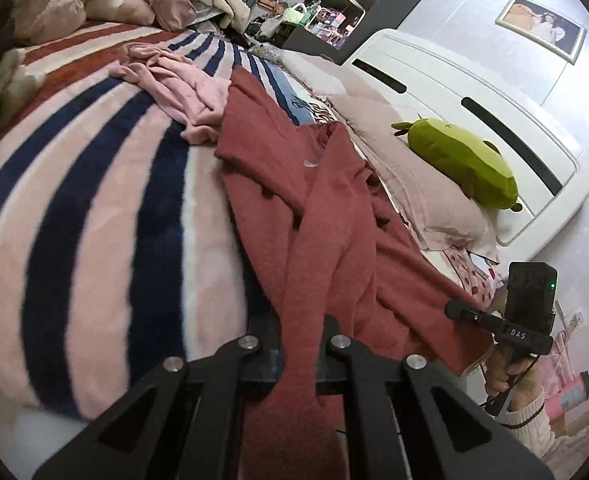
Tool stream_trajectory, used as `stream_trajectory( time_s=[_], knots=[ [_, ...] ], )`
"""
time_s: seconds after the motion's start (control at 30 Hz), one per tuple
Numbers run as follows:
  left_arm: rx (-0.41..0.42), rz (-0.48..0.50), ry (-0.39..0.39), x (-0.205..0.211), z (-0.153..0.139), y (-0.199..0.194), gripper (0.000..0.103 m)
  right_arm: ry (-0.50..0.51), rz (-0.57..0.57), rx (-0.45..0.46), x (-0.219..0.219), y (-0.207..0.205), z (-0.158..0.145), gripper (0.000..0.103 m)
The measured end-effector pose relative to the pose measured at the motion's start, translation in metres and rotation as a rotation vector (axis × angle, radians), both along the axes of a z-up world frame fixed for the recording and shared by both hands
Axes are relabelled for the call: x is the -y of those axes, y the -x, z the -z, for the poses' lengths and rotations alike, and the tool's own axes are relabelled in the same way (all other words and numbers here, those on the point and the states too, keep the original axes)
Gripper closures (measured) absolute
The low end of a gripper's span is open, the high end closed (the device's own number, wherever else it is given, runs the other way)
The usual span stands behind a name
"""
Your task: Fold small clothes
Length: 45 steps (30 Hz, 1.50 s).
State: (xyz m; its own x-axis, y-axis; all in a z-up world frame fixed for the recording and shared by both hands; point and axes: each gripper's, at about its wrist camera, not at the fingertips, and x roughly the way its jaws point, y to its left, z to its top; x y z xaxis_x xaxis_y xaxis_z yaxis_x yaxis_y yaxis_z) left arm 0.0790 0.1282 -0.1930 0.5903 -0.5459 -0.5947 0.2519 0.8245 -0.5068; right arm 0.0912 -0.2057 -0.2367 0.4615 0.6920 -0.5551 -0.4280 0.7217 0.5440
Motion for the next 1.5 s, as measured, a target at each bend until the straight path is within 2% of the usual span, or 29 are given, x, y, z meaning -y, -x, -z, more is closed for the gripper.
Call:
stream_trajectory(
  time_s=[0.1, 0.13, 0.17, 0.2, 0.23, 0.27, 0.33, 0.47, 0.53, 0.63, 0.67, 0.7, 0.73, 0.77, 0.8, 0.83, 0.9, 1.0, 1.1, 1.23, 1.3, 1.4, 1.5],
  knots=[
    [-0.023, -0.008, -0.029, -0.007, 0.007, 0.001, 0.096, 0.061, 0.033, 0.005, 0.003, 0.005, 0.001, 0.101],
    [-0.037, -0.016, -0.039, -0.007, 0.011, -0.001, 0.086, 0.090, 0.046, -0.001, 0.003, 0.004, 0.002, 0.099],
    [-0.048, -0.018, -0.052, -0.007, 0.015, -0.002, 0.067, 0.126, 0.065, -0.019, 0.004, 0.001, 0.006, 0.098],
    [-0.043, -0.016, -0.066, -0.007, 0.017, -0.002, 0.059, 0.139, 0.079, -0.029, 0.007, 0.000, 0.007, 0.094],
    [-0.034, -0.011, -0.073, -0.008, 0.018, -0.002, 0.050, 0.140, 0.090, -0.032, 0.008, 0.000, 0.008, 0.081],
    [-0.032, -0.007, -0.077, -0.011, 0.019, -0.001, 0.050, 0.137, 0.100, -0.031, 0.011, 0.000, 0.008, 0.066],
    [-0.051, 0.007, -0.076, -0.015, 0.022, 0.001, 0.047, 0.143, 0.113, -0.033, 0.017, 0.003, 0.008, 0.050],
    [-0.061, 0.078, -0.101, -0.005, 0.029, 0.004, 0.044, 0.164, 0.043, -0.084, 0.011, 0.004, 0.019, 0.046],
    [-0.059, 0.088, -0.121, 0.003, 0.031, 0.002, 0.044, 0.154, -0.034, -0.077, -0.004, 0.005, 0.025, 0.046],
    [-0.062, 0.099, -0.104, 0.014, 0.032, -0.003, 0.045, 0.151, -0.057, -0.064, -0.019, -0.002, 0.027, 0.048],
    [-0.062, 0.095, -0.109, 0.019, 0.032, -0.005, 0.050, 0.148, -0.062, -0.056, -0.024, -0.005, 0.026, 0.050],
    [-0.057, 0.084, -0.134, 0.026, 0.031, -0.007, 0.055, 0.152, -0.062, -0.048, -0.030, -0.009, 0.026, 0.065],
    [-0.056, 0.068, -0.163, 0.030, 0.030, -0.008, 0.071, 0.164, -0.064, -0.050, -0.037, -0.013, 0.027, 0.086],
    [-0.058, 0.058, -0.179, 0.033, 0.029, -0.009, 0.089, 0.166, -0.069, -0.057, -0.044, -0.017, 0.030, 0.095],
    [-0.066, 0.067, -0.160, 0.033, 0.028, -0.009, 0.096, 0.157, -0.070, -0.057, -0.046, -0.018, 0.031, 0.097],
    [-0.069, 0.078, -0.134, 0.033, 0.027, -0.008, 0.097, 0.146, -0.066, -0.053, -0.047, -0.019, 0.030, 0.098],
    [-0.041, 0.075, -0.147, 0.033, 0.020, 0.000, 0.098, 0.093, -0.060, -0.057, -0.042, -0.016, 0.028, 0.099],
    [0.007, 0.076, -0.067, 0.022, -0.002, 0.018, 0.099, -0.041, -0.065, -0.051, -0.029, -0.004, 0.015, 0.099],
    [0.074, 0.086, -0.017, 0.013, -0.032, 0.045, 0.099, -0.134, -0.099, -0.024, -0.021, 0.016, -0.006, 0.099],
    [0.134, 0.083, 0.015, 0.001, -0.065, 0.071, 0.099, -0.188, -0.111, 0.007, -0.018, 0.036, -0.032, 0.100],
    [0.153, 0.072, 0.023, -0.003, -0.078, 0.069, 0.099, -0.202, -0.102, 0.027, -0.017, 0.035, -0.046, 0.099],
    [0.192, 0.060, -0.023, 0.000, -0.091, 0.049, 0.099, -0.192, -0.067, 0.071, -0.017, 0.018, -0.067, 0.100],
    [0.170, 0.056, -0.049, 0.000, -0.093, 0.003, 0.098, -0.118, -0.033, 0.090, -0.023, -0.019, -0.080, 0.100]
  ],
)
